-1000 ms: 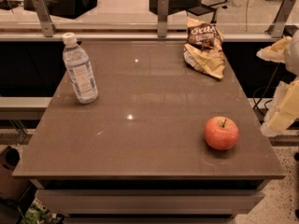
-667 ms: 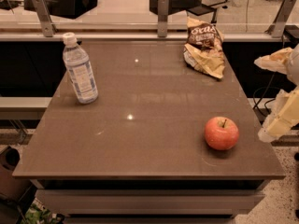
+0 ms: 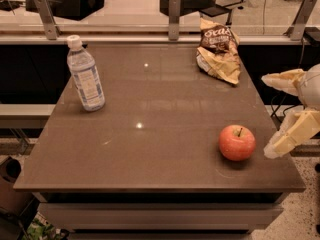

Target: Move apple near blue plastic bottle

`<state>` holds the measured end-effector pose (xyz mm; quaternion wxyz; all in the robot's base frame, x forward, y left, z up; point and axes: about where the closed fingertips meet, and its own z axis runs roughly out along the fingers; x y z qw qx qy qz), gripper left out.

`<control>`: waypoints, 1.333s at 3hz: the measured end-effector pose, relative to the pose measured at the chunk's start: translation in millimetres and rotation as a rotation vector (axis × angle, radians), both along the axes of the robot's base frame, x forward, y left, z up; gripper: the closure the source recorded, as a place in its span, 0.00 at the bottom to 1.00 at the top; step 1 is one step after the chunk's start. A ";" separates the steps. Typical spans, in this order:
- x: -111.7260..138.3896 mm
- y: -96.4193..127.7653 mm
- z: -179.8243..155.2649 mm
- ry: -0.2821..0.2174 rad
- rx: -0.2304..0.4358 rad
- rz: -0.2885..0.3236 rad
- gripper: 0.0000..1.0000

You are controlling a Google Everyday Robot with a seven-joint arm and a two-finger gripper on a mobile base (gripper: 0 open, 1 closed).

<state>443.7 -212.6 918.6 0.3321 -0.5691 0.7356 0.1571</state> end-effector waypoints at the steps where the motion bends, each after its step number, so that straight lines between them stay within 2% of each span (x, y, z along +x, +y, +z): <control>1: 6.7 7.6 -15.0 -0.001 0.078 0.014 0.00; 2: 7.0 15.8 -29.8 0.008 0.131 0.022 0.00; 4: -5.8 21.1 -55.9 0.035 0.192 0.007 0.00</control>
Offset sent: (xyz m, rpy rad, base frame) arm 0.0067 0.0209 -0.0505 0.1994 0.0234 0.0226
